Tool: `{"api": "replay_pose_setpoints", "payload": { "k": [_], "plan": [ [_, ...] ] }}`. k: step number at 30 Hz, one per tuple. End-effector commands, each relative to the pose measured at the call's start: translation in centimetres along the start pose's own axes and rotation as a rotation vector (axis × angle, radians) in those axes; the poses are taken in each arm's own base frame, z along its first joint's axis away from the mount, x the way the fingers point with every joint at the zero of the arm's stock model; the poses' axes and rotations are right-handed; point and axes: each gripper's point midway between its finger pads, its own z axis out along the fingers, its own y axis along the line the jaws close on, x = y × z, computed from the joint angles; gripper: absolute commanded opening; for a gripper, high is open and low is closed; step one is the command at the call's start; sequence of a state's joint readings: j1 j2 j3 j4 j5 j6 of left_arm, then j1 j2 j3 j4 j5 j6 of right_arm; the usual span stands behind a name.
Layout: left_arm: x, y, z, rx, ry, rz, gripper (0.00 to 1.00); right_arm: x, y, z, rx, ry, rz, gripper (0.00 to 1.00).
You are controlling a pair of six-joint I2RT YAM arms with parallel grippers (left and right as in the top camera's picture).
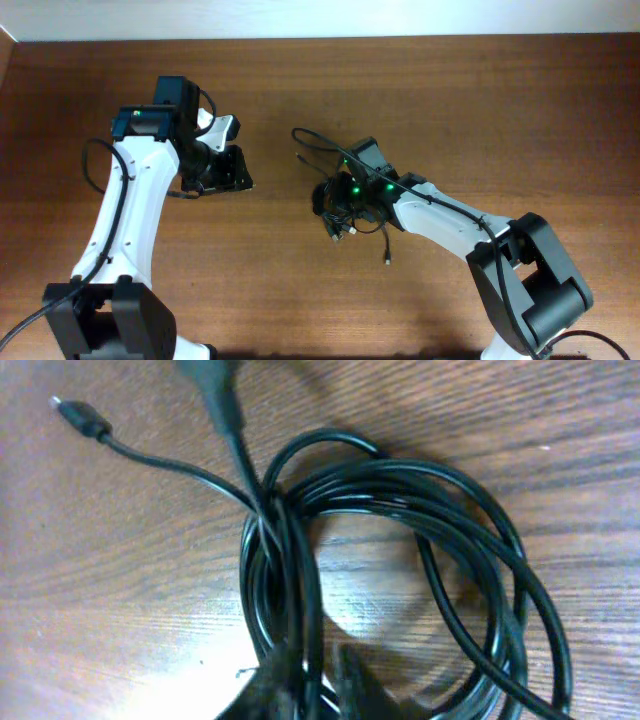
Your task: Untangle cables
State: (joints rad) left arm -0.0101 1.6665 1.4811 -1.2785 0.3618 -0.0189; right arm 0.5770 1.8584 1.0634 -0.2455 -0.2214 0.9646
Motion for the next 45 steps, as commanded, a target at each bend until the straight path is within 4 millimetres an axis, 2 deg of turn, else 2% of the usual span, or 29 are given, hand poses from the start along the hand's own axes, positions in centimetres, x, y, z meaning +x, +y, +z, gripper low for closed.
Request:
{"api": "replay_pose_setpoints", "payload": {
  "k": [1, 5, 7, 9, 10, 13, 14, 15, 16, 17, 19, 20, 22, 24, 27, 29, 31, 32, 34, 36, 37, 39, 41, 43, 45],
  "plan": [
    [0.2, 0.1, 0.5, 0.0, 0.015, 0.002, 0.36, 0.3, -0.5, 0.5, 0.021, 0.003, -0.007, 0.27],
    [0.1, 0.1, 0.5, 0.0, 0.012, 0.003, 0.36, 0.0, -0.9, 0.6, 0.039, -0.018, -0.006, 0.29],
    [0.1, 0.1, 0.5, 0.0, 0.012, 0.003, 0.37, 0.0, -1.2, 1.3, 0.042, -0.016, -0.006, 0.28],
    [0.1, 0.1, 0.5, 0.0, 0.012, 0.003, 0.41, 0.1, -1.4, 1.7, 0.048, -0.009, -0.004, 0.17],
    [0.2, 0.1, 0.5, 0.0, 0.013, 0.003, 0.42, 0.2, -1.4, 1.7, 0.044, -0.003, -0.004, 0.04],
    [0.2, 0.1, 0.5, 0.001, 0.016, 0.001, 0.46, 2.0, 0.3, 1.0, -0.076, 0.141, -0.053, 0.04],
    [0.3, -0.2, 0.5, 0.015, 0.018, 0.0, 0.49, 1.9, 1.7, 0.0, -0.173, 0.177, -0.111, 0.04],
    [0.3, -0.8, 0.5, 0.05, 0.02, 0.0, 0.52, 1.8, 4.0, -2.1, -0.326, 0.214, -0.221, 0.04],
    [0.3, -1.0, 0.5, 0.062, 0.021, 0.0, 0.53, 1.6, 5.2, -3.7, -0.42, 0.232, -0.261, 0.04],
    [0.4, -1.4, 0.4, 0.084, 0.024, -0.002, 0.54, 1.4, 6.1, -5.3, -0.502, 0.247, -0.286, 0.04],
    [0.6, -2.4, 0.3, 0.147, 0.032, -0.006, 0.53, 1.0, 6.9, -7.3, -0.585, 0.267, -0.291, 0.04],
    [0.7, -3.2, 0.2, 0.19, 0.034, -0.007, 0.5, 1.1, 7.7, -8.4, -0.663, 0.296, -0.311, 0.04],
    [0.6, -3.5, 0.1, 0.208, 0.033, -0.007, 0.43, 1.3, 8.0, -8.7, -0.682, 0.307, -0.314, 0.04],
    [0.7, -3.9, 0.1, 0.23, 0.04, -0.027, 0.42, 1.4, 8.1, -8.7, -0.68, 0.313, -0.3, 0.04],
    [0.6, -4.7, 1.5, 0.233, 0.033, 0.013, 0.42, 1.4, 8.1, -8.7, -0.675, 0.319, -0.281, 0.04],
    [1.0, -5.1, 3.7, 0.233, 0.042, -0.009, 0.42, 1.3, 8.0, -8.6, -0.67, 0.317, -0.273, 0.04],
    [1.6, -5.7, 6.5, 0.241, 0.044, 0.007, 0.47, 1.3, 8.0, -8.6, -0.669, 0.316, -0.273, 0.04],
    [1.7, -5.9, 7.3, 0.243, 0.04, 0.015, 0.47, 1.3, 8.0, -8.6, -0.669, 0.316, -0.273, 0.04],
    [1.9, -6.6, 8.0, 0.251, 0.039, 0.01, 0.46, 1.3, 8.0, -8.6, -0.669, 0.316, -0.273, 0.04],
    [1.1, -7.5, 8.2, 0.263, 0.007, 0.015, 0.45, 1.3, 8.0, -8.6, -0.669, 0.316, -0.273, 0.04],
    [0.8, -7.7, 8.3, 0.267, -0.002, -0.003, 0.43, 1.3, 8.0, -8.6, -0.669, 0.316, -0.273, 0.04],
    [0.8, -8.0, 8.3, 0.27, -0.002, -0.027, 0.31, 1.3, 8.0, -8.6, -0.669, 0.317, -0.273, 0.04],
    [1.1, -8.1, 8.6, 0.265, 0.006, -0.025, 0.28, 1.3, 8.0, -8.6, -0.669, 0.317, -0.273, 0.04],
    [1.8, -8.0, 9.3, 0.262, 0.025, -0.022, 0.03, 1.3, 8.0, -8.6, -0.669, 0.316, -0.273, 0.04],
    [2.1, -7.9, 9.5, 0.26, 0.032, -0.026, 0.0, 1.3, 8.0, -8.6, -0.668, 0.316, -0.273, 0.04]
  ]
}}
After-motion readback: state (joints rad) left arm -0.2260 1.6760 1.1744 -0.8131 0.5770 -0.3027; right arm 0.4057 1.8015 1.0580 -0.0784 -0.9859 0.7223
